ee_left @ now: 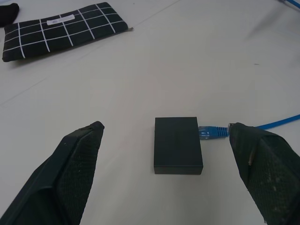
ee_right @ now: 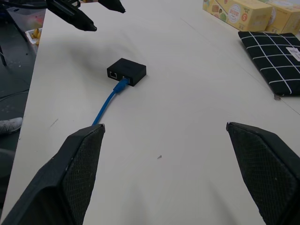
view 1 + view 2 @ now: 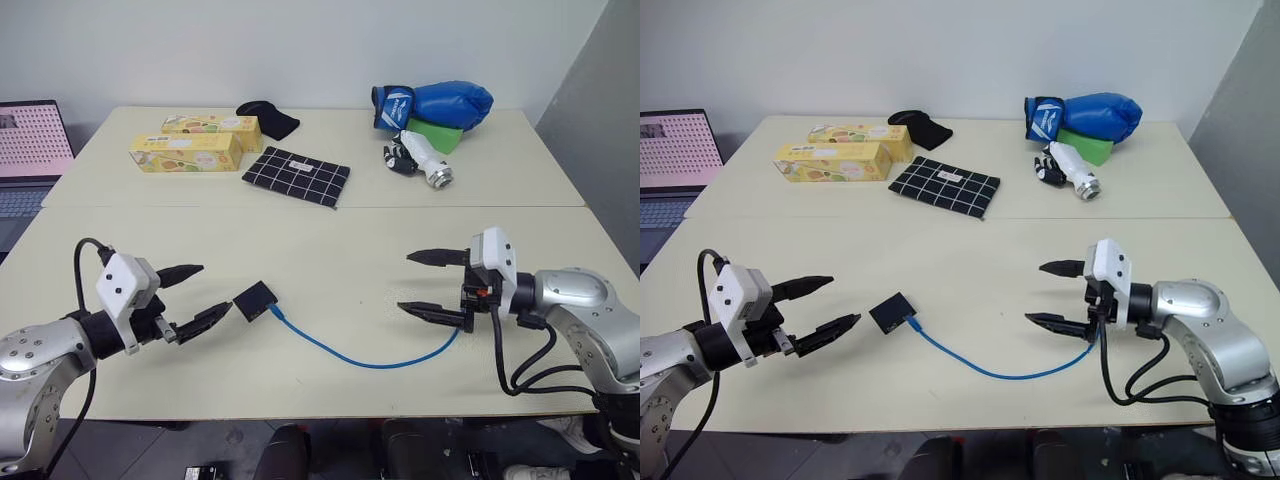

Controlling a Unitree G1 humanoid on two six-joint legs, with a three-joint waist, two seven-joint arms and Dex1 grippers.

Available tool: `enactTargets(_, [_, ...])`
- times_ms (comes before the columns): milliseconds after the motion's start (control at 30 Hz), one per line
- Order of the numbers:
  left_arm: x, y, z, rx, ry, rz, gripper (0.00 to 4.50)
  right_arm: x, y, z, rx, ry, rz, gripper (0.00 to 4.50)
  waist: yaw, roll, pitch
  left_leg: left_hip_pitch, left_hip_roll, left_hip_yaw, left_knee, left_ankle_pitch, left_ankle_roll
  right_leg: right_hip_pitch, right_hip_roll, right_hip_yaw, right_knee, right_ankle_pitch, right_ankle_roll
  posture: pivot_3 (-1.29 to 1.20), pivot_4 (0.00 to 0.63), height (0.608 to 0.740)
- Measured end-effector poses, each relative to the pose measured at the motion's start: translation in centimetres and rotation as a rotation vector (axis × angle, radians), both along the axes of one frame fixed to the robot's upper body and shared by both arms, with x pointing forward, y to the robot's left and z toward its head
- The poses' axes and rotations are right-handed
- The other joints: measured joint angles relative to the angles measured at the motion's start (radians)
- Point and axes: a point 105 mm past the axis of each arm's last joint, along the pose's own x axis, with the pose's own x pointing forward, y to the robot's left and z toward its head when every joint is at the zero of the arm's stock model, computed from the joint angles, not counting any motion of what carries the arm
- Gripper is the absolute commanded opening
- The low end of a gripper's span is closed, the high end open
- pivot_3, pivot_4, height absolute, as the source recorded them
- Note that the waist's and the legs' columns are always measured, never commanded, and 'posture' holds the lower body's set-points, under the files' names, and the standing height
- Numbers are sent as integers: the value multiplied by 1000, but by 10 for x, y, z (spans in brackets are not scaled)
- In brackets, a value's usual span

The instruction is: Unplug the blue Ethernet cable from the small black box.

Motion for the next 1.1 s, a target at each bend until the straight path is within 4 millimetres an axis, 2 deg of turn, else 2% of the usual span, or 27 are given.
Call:
enactTargets(367, [-2,-1,-2,-11,30,-5,4500,-1,3,-2,-8,12,-2,4411,0,0,0,0,0,0,0,0,0,0,0,0,0,0,0,0,150,740])
enactTargets(567, [-5,-2,-4,-12,54,-28,4500,-2,22,-12,-10,11,41,4411,0,0,0,0,0,0,0,0,0,0,0,0,0,0,0,0,150,740])
enactTargets(667, [-9,0,-5,16,82,-62,4500,2,37,-16,-2,-16,70,4411,-1,0,0,1,0,0,0,0,0,0,0,0,0,0,0,0,150,740])
enactTargets(767, [-11,6,-6,24,99,-77,4500,8,53,-30,-18,-19,88,4411,-2,0,0,1,0,1,0,0,0,0,1,0,0,0,0,0,150,740])
enactTargets(1000, [-24,26,-13,186,169,-162,4500,20,120,-68,-73,-5,160,4411,-10,1,0,0,-1,1,-1,0,0,-3,5,0,1,0,-1,0,150,740])
enactTargets(1100, [-26,31,-16,195,175,-170,4500,25,141,-81,-87,13,149,4411,-8,0,0,-1,0,1,-1,0,0,-3,5,0,1,0,-1,0,150,740])
